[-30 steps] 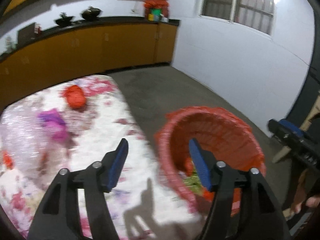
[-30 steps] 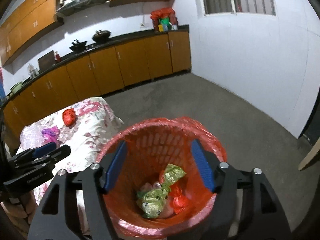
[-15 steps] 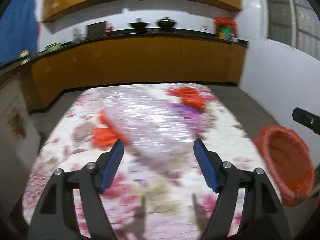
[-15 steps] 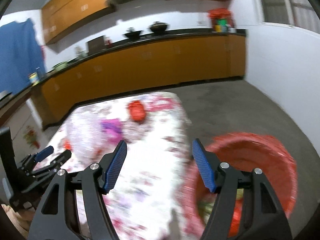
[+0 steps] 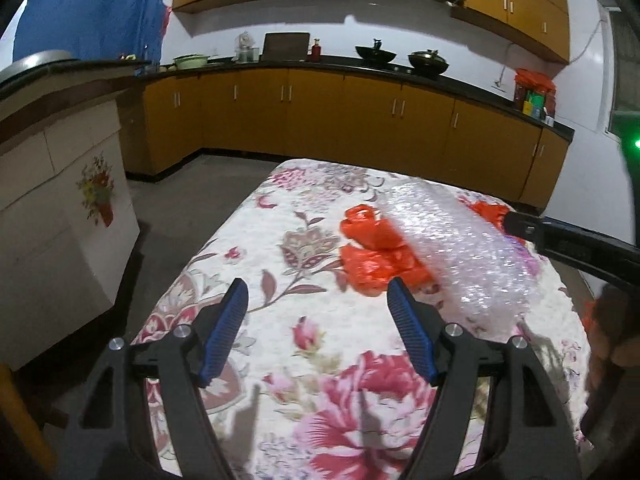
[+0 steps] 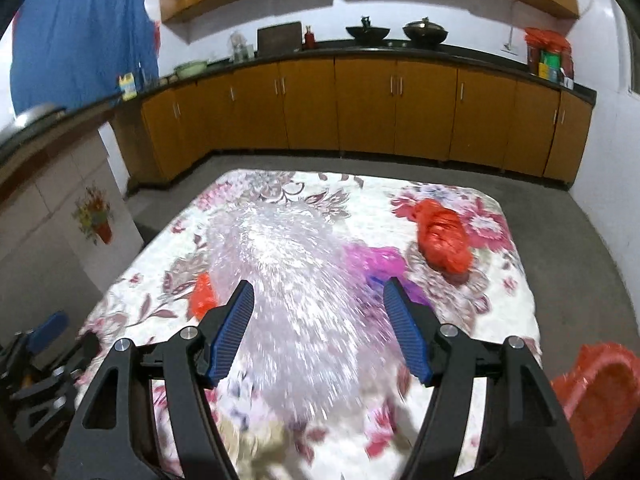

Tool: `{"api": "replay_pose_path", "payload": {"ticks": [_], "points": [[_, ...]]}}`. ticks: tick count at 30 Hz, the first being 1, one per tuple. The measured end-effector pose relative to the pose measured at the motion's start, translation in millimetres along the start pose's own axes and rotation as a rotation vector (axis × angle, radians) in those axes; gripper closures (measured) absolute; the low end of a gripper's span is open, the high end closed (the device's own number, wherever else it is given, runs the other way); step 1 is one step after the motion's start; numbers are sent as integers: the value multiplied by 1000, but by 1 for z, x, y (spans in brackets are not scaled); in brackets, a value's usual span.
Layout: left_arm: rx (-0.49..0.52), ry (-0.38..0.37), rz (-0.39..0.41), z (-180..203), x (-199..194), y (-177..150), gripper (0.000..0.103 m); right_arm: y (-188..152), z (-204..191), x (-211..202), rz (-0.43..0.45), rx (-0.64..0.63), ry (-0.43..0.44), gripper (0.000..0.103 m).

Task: Collect trash
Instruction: 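Move both grippers back over the bed toward the bubble wrap, then grasp the clear bubble wrap with the right gripper and lift it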

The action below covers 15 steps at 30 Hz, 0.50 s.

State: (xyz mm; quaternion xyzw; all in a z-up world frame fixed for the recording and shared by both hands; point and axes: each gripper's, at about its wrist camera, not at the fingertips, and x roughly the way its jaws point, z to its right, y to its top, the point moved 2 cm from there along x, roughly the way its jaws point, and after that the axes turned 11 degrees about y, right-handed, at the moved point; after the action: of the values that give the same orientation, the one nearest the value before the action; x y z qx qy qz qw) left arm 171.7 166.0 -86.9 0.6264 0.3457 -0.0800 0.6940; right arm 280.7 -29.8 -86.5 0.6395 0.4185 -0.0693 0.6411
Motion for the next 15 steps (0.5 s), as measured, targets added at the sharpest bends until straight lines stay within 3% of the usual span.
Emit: {"api": "replay_pose_path", "payload": {"ticks": [8,13,15], "points": [[-32,-11,-27,-12,12,-3,32,-10,-12,43,-122,-75,-44,36],[-45,-22,-49,-13,17,-7,32,-21,-14,49,-169,-80,-18,77],[-47,-24,-54,-13,18,-8,32,-21,-14,42,-156,-74,-7,83]]}}
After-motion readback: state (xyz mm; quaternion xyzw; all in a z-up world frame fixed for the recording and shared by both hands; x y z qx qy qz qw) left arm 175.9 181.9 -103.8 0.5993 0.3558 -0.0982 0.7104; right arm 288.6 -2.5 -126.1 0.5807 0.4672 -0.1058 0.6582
